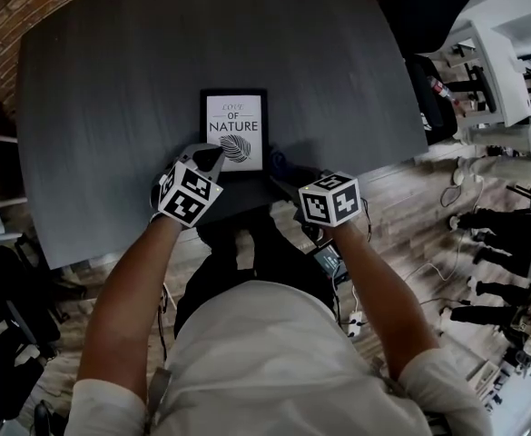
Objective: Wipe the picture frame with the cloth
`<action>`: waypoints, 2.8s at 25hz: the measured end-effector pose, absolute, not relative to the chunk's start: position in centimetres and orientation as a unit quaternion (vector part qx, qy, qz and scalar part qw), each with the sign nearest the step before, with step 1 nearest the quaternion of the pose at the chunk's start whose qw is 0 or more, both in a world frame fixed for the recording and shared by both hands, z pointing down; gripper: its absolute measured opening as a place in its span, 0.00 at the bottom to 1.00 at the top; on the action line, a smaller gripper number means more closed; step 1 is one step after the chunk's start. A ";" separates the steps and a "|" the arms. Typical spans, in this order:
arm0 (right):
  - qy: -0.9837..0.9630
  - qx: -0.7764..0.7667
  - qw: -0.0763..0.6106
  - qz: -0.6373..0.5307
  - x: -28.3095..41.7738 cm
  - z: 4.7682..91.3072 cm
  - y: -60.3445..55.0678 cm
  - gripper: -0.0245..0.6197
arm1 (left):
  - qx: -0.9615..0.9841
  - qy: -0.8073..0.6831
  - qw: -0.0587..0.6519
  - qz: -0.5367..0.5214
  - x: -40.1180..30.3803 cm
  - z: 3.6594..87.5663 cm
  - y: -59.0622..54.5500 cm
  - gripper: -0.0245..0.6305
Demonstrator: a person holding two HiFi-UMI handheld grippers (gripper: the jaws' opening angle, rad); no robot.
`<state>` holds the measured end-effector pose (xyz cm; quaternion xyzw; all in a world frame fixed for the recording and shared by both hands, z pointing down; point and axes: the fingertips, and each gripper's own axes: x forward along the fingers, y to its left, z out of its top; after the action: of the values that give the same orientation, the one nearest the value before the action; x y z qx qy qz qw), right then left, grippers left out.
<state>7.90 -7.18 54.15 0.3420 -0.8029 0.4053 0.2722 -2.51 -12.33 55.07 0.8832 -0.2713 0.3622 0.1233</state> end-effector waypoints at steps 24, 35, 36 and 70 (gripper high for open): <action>-0.858 0.174 0.373 0.307 -5.1 52.3 -2.1 0.23 | 0.892 -0.224 0.125 0.372 -4.4 54.0 -13.6 0.05; -0.826 0.218 0.365 0.371 -6.0 54.6 -4.2 0.23 | 0.891 -0.218 0.090 0.388 -4.4 54.3 -13.2 0.05; -0.823 0.227 0.360 0.375 -5.6 54.7 -4.4 0.23 | 0.891 -0.218 0.088 0.389 -4.4 54.3 -13.2 0.05; -0.765 0.380 0.346 0.387 7.8 54.8 -5.0 0.23 | 0.883 -0.258 0.129 0.371 -4.5 54.5 -13.6 0.05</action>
<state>7.81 -4.97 54.79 0.3804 -0.7652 0.3870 0.3464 -4.54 -13.61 54.47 0.8826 -0.2582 0.3711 0.1289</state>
